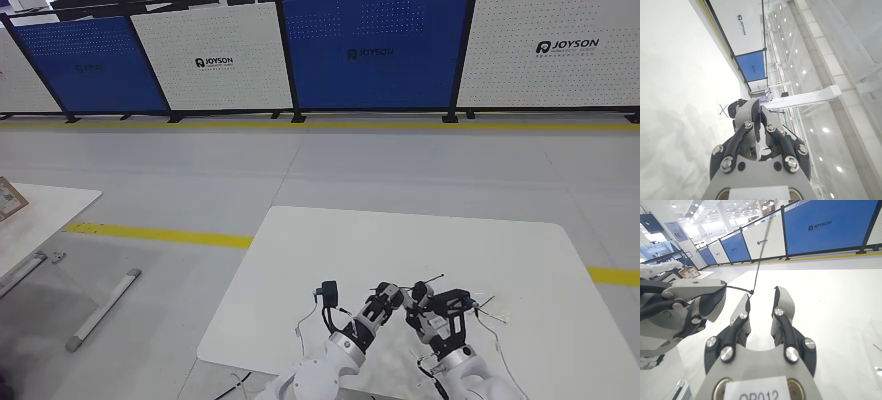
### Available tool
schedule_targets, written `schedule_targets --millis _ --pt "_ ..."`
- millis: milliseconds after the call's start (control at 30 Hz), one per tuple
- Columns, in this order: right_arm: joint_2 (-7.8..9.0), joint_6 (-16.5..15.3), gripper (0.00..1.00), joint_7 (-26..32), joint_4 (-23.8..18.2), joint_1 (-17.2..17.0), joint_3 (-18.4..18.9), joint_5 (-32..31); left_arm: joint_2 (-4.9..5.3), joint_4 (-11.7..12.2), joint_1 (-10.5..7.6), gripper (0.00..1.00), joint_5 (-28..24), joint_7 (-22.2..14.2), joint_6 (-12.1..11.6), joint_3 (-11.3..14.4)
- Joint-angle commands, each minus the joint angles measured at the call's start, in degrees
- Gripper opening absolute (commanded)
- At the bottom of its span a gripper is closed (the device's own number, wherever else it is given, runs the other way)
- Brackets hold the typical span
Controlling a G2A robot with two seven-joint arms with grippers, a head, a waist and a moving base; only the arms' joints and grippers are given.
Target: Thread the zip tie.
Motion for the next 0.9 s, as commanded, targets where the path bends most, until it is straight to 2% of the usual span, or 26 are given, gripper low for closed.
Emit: schedule_targets --millis 0,133,400,867 --pt "-0.03 0.07 0.29 0.21 0.05 0.11 -0.11 -0.1 -0.04 0.03 -0.03 0.0 0.14 0.14 -0.02 0.03" --pt "-0.08 0.11 0.33 0.66 0.06 0.26 -0.28 -0.22 -0.12 0.12 -0.07 0.0 0.38 0.4 -0.16 0.08" --pt "-0.15 0.1 0.29 0.92 0.23 0.2 -0.55 -0.56 -0.29 0.46 -0.21 0.0 0.59 0.81 -0.29 0.13" --pt "-0.17 -0.23 0.29 -0.15 0.22 -0.13 -0.14 -0.6 -0.61 1.18 -0.49 0.0 1.48 1.35 -0.28 0.54"
